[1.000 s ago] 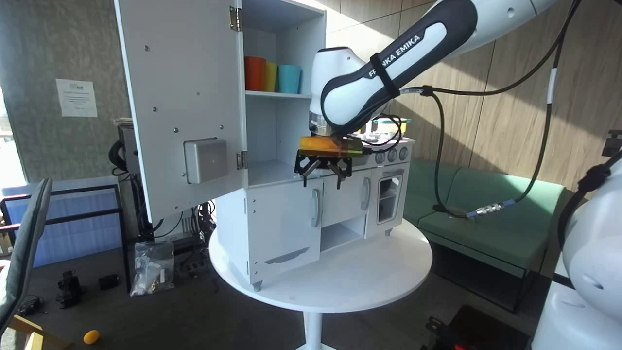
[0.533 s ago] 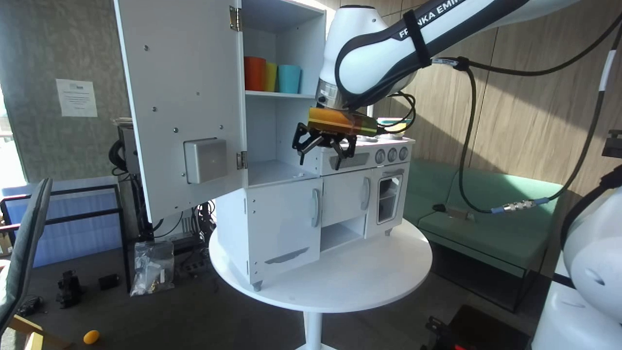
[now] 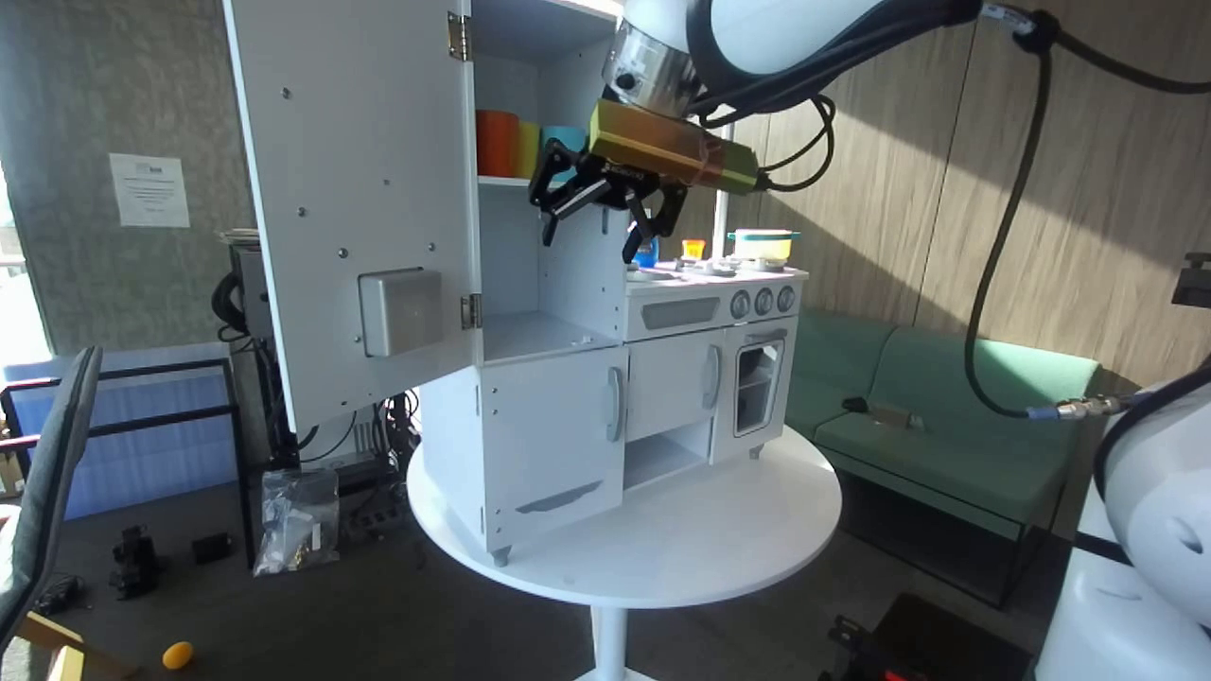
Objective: Close all the cabinet doors
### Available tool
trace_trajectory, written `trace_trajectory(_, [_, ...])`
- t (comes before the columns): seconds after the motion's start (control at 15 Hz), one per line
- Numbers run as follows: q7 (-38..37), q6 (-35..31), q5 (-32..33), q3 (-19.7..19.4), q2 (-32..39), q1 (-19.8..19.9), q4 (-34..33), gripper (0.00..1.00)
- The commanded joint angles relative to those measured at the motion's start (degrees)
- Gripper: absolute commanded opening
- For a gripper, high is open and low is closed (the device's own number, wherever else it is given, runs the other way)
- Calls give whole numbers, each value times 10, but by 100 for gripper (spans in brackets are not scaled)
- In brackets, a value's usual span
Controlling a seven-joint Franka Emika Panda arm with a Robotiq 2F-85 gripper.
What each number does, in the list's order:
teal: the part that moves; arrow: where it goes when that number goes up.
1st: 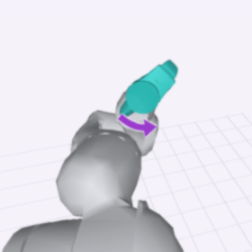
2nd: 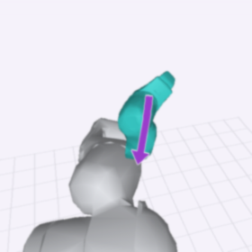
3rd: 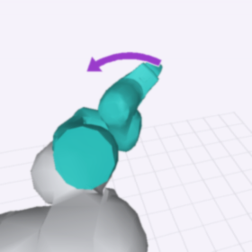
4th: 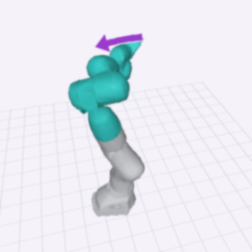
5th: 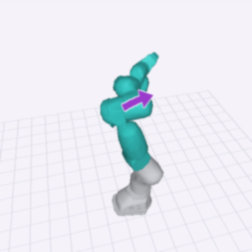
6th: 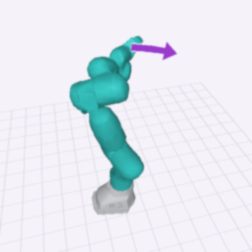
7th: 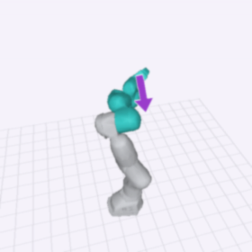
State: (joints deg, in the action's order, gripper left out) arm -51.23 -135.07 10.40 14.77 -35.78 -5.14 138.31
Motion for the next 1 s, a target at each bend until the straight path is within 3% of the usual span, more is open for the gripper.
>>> trace_trajectory(0.0, [15,7,-32,32,-50,-16,-16,100])
trace_trajectory(0.67, [-47,-26,3,174,-18,29,-75,100])
trace_trajectory(0.93, [-97,-24,46,215,-19,72,-89,100])
